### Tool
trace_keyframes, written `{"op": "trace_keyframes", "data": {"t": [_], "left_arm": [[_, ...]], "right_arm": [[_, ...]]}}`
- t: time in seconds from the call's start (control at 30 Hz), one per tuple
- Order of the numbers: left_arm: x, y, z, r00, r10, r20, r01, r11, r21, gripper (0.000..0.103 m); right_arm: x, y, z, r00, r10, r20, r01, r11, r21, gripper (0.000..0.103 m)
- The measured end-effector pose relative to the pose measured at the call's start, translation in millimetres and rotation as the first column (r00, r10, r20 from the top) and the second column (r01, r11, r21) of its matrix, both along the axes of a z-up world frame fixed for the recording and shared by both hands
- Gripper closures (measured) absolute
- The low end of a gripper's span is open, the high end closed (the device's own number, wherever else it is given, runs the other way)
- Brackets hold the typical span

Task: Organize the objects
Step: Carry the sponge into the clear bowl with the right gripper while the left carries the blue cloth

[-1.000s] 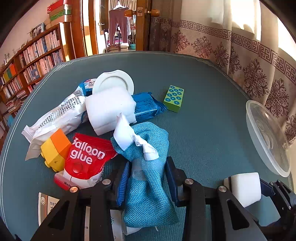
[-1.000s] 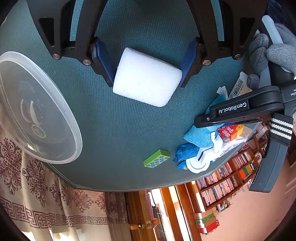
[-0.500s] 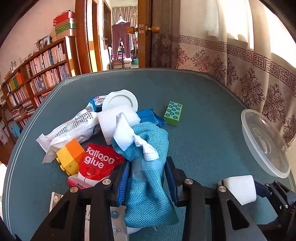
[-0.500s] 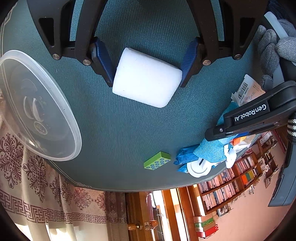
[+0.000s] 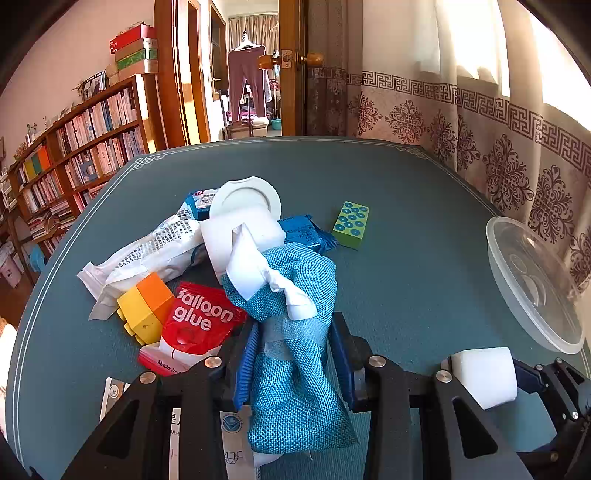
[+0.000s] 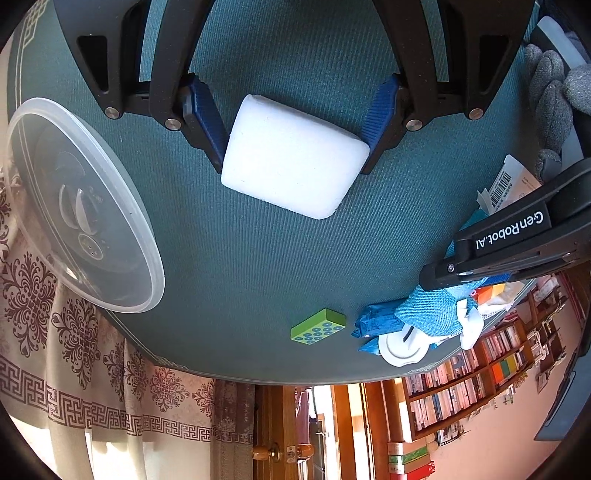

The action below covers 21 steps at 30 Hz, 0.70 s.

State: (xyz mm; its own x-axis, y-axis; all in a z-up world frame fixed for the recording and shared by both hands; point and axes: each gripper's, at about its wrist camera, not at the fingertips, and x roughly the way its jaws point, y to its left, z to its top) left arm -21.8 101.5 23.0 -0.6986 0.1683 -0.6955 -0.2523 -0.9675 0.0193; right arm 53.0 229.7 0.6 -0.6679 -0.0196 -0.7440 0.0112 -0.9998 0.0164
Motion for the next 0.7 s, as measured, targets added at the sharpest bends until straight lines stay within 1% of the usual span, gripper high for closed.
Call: {"op": "trace_keyframes", "data": {"t": [0.2,0.4,0.53,0.7], "left_arm": [[1.3,3.4,-2.6,1.0,0.0,-0.005,0.0,1.0,-0.017,0.064],[2.1,3.4,-2.9,1.0,-0.003,-0.007,0.003,1.0,-0.017,0.064],[3.4,2.8,-2.6,1.0,-0.005,-0.013,0.005,1.0,-0.015,0.064],[3.7,1.6,-2.5,1.0,-0.005,-0.016,0.004,1.0,-0.011,0.064]], "right_arm": [[0.0,-3.0,0.0,1.0,-0.009,-0.001,0.009,1.0,0.02,0.033],[1.3,-0.8,1.0,1.0,-0.021,-0.008,0.021,1.0,0.007,0.035],[7.3,1.3,9.8,0.998,-0.034,-0.054,0.035,0.999,0.01,0.035],[16.1,5.1,29.6,0.99,-0.052,-0.131,0.056,0.998,0.025,0.035]]}}
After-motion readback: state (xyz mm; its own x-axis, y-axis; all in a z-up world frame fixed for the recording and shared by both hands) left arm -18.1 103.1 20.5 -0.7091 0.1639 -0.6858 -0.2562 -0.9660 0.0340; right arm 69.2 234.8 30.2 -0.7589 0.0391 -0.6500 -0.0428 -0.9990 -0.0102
